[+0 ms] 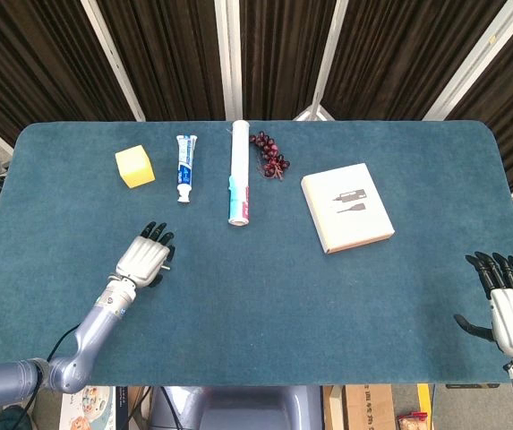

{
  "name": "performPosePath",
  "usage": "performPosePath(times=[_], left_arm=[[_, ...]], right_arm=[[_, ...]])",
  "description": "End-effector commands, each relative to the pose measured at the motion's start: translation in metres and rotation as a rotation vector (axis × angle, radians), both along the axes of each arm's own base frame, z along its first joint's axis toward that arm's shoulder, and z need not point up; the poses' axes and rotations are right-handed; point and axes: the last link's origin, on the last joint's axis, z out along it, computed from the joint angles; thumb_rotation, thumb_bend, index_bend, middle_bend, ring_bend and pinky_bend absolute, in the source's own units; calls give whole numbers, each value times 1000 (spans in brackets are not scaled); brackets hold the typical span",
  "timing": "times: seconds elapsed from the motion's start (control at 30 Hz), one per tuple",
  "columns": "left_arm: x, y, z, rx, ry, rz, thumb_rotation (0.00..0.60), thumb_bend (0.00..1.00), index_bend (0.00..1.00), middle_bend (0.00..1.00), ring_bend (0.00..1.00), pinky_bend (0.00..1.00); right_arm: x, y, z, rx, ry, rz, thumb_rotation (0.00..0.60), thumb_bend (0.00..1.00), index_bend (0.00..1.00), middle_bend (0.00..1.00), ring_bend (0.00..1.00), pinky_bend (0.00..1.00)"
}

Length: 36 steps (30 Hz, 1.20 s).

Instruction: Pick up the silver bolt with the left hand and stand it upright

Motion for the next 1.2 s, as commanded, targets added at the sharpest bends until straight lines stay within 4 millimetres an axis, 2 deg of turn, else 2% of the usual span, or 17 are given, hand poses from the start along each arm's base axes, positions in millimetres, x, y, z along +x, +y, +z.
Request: performPosePath(times=[0.03,1.2], left_arm=[[0,0,-2,0,8,-5,600,413,465,159,26,20],[-6,-2,-15,27,54,-63,600,443,551,199,34,20]], right_arm=[[0,0,0,0,-1,-1,600,155,151,141,76,10],[-4,-2,0,-12,-12,-16,600,154,151,141,76,10]])
